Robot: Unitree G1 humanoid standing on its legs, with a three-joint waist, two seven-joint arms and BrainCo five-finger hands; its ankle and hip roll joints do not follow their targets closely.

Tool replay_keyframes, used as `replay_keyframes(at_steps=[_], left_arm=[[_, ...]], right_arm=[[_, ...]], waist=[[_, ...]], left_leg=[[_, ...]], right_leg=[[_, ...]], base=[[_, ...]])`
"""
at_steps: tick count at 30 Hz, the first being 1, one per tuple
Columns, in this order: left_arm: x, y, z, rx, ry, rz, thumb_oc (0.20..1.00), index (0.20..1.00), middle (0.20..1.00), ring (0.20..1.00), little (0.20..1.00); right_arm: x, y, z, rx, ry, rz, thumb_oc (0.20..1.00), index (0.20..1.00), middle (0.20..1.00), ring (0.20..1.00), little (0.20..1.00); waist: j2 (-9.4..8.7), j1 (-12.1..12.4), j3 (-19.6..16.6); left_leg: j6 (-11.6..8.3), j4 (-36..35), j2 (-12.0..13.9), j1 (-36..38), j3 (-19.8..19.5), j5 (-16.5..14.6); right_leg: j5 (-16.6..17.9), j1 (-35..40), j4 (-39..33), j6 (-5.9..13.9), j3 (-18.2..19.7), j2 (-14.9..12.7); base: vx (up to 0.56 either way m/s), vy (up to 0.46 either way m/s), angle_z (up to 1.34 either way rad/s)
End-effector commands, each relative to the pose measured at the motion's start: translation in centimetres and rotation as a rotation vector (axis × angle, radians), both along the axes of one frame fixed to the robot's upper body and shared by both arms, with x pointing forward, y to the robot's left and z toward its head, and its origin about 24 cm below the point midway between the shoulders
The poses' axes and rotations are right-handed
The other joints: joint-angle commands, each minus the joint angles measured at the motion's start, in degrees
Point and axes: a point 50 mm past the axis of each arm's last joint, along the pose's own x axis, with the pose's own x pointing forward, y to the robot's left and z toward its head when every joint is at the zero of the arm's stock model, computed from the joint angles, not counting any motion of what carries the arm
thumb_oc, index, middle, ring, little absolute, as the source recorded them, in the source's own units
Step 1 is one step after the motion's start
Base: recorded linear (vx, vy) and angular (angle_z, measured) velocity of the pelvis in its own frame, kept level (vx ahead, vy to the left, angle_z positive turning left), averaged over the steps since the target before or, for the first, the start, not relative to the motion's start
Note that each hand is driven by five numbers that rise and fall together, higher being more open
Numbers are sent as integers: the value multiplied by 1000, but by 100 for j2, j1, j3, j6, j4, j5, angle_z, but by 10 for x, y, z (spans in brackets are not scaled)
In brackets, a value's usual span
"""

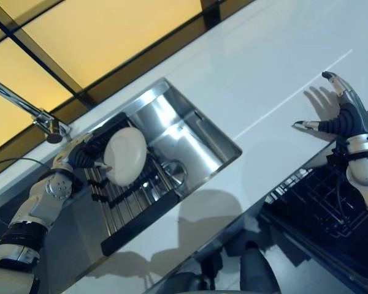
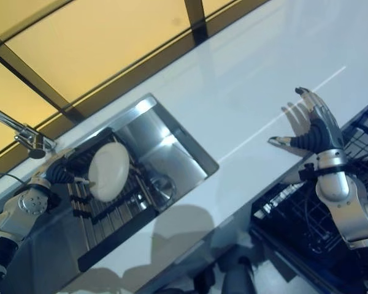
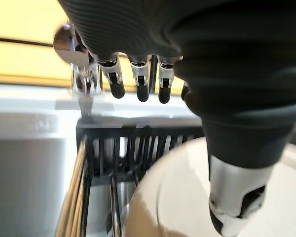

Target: Pick up plates and place into dishwasher.

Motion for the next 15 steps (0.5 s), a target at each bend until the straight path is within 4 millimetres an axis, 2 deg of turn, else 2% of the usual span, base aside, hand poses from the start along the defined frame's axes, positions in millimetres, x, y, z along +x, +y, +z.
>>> replay_keyframes(at_steps=[1, 7, 15], left_arm=[[7, 18, 28, 83, -94, 86, 1000, 1000, 1000, 1000, 1000], [17, 11, 27, 47, -103, 99, 1000, 1000, 1000, 1000, 1000], [26, -9, 19, -88, -40, -21, 1000, 1000, 1000, 1000, 1000]], right_arm=[[3, 13, 32, -33, -109, 51, 1000, 1000, 1000, 1000, 1000], [7, 17, 43, -64, -117, 57, 1000, 1000, 1000, 1000, 1000], [7, 22, 53, -96, -122, 67, 1000, 1000, 1000, 1000, 1000]], waist=[[-176, 32, -203], [-95, -71, -34], [-4, -165, 65]], left_leg=[[325, 910, -357, -558, 146, -613], [297, 1026, -400, -737, 205, -604], [258, 987, -400, -779, 313, -567]], right_leg=[[226, 64, -156, 187, -230, -509], [222, -179, -78, 140, -115, -496], [255, -309, -60, 124, -52, -521]], base=[[36, 101, -5], [20, 73, -9], [15, 55, -8]])
